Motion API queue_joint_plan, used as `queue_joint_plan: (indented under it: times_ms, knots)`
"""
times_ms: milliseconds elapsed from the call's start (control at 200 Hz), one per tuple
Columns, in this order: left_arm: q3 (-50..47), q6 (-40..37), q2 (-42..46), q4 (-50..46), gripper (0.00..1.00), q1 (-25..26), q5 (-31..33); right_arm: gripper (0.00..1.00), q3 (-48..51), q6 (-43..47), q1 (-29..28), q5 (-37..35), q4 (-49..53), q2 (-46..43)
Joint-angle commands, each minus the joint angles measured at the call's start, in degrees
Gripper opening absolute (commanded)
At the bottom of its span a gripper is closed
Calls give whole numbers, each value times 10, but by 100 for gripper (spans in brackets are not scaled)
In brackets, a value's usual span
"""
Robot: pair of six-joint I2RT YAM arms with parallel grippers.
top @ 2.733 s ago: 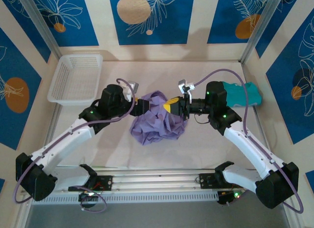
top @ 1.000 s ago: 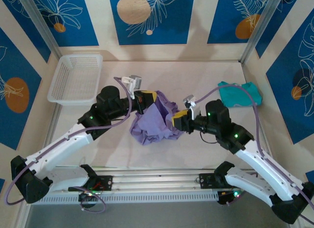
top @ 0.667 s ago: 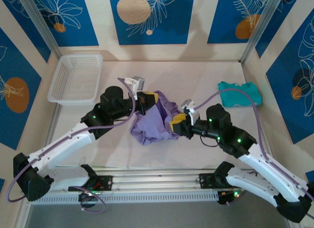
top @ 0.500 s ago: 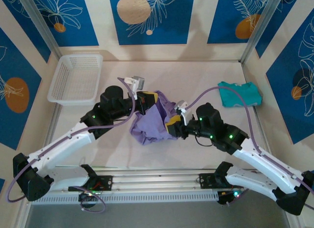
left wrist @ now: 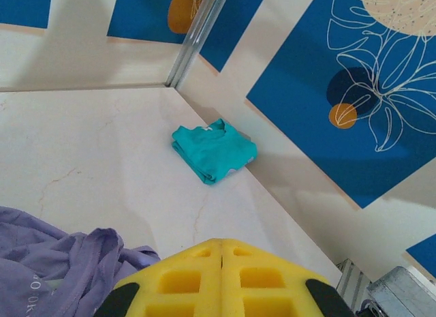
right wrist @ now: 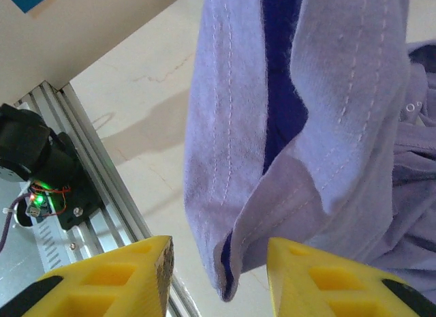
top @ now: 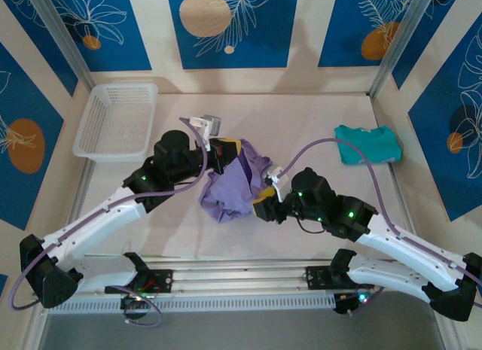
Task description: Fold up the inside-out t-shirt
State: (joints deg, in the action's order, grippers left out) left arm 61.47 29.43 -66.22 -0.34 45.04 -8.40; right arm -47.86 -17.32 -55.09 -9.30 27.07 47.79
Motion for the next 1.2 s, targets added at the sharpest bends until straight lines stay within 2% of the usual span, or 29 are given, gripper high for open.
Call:
queue_joint_plan:
  times_ms: [0, 100, 265, 415, 485, 740, 890, 1030, 1190]
  knots:
    - [21, -17, -1, 2, 0, 6, 13, 42, 9, -11, -11, -29, 20, -5]
    - [20, -17, -1, 2, 0, 6, 15, 41, 13, -10, -13, -39, 22, -3]
    - [21, -18, -1, 1, 0, 5, 19, 30, 18, -10, -14, -33, 14, 2]
    - [21, -20, 2, -1, 0, 5, 28, 7, 17, -8, -14, -32, 18, 3]
    - [22, -21, 4, -9, 0, 5, 47, 0, 19, -7, -14, -30, 19, -5]
    - [35, -46, 14, -41, 0, -14, 159, 0, 39, 9, -18, -16, 14, -45]
    - [26, -34, 14, -51, 0, -43, 193, 0, 66, 21, -27, -26, -10, -82]
    - [3, -14, 12, -44, 0, -59, 190, 0, 78, 30, -29, -46, -32, -101]
    - [11, -6, -12, -22, 0, -60, 144, 0, 33, 32, -6, -140, -28, -65]
